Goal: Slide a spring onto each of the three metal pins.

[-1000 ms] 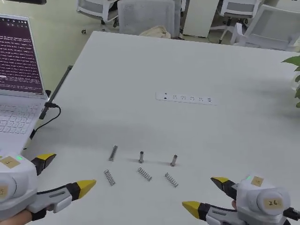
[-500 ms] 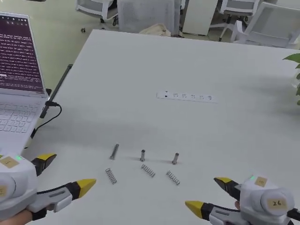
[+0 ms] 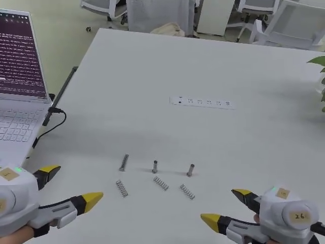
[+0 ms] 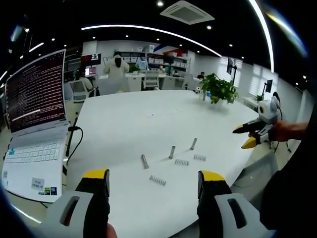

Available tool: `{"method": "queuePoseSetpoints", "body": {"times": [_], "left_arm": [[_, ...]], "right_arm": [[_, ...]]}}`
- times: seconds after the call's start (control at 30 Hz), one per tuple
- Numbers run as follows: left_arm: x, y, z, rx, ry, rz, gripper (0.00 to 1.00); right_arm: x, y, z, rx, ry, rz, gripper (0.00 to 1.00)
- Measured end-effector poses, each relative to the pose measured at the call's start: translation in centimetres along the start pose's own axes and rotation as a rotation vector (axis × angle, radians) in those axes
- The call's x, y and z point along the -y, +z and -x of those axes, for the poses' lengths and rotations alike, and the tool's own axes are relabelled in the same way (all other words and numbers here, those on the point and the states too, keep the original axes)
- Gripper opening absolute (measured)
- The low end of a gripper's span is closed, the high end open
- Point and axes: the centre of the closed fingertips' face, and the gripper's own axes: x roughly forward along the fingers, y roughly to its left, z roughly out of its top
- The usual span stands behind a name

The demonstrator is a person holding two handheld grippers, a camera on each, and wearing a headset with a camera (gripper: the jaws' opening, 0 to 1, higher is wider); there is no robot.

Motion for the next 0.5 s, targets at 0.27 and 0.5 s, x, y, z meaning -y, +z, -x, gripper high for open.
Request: {"method": "queuePoseSetpoints", "body": {"times": [0.27, 0.5], "left_arm": [[-0.26, 0.27, -0.43, -0.001, -0.005, 0.005, 0.69], [-0.14, 0.40, -0.86, 0.001, -0.017, 0.003, 0.69]], "right_arm": [[-0.16, -0.58, 0.17, -0.005, -0.005, -0.011, 0.67], [0.26, -0.93, 0.60, -0.007, -0.021, -0.025, 0.67]]}}
